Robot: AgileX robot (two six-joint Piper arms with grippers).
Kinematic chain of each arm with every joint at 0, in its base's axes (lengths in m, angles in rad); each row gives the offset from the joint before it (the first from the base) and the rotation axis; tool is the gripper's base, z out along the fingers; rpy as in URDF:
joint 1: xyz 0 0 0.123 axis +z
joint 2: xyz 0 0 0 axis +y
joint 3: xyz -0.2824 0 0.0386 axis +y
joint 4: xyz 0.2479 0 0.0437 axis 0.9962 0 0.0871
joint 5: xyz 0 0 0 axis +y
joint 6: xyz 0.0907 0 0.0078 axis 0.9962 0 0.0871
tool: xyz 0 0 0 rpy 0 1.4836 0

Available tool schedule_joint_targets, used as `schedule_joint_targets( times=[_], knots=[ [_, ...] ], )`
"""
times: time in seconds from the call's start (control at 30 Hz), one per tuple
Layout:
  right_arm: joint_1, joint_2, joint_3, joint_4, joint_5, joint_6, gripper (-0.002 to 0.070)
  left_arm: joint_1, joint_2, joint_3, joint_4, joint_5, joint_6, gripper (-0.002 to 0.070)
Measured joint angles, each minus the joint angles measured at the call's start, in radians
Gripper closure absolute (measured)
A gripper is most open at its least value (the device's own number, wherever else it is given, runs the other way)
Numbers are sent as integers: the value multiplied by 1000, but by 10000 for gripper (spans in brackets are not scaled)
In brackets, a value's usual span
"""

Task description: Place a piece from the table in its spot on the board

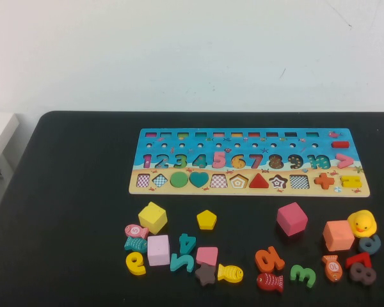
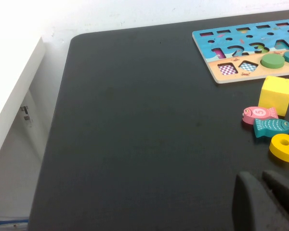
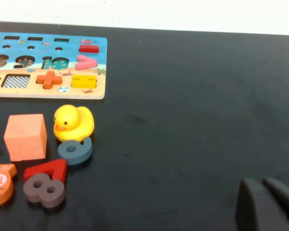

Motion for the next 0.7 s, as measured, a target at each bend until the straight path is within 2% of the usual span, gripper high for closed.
schedule_joint_targets(
  times=[0.4, 0.7],
  knots=[
    [0, 0, 0, 0, 0, 0, 657, 0, 0, 0, 2, -6, 0, 675],
    [0, 0, 0, 0, 0, 0, 657, 0, 0, 2, 11, -168, 0, 675]
  ],
)
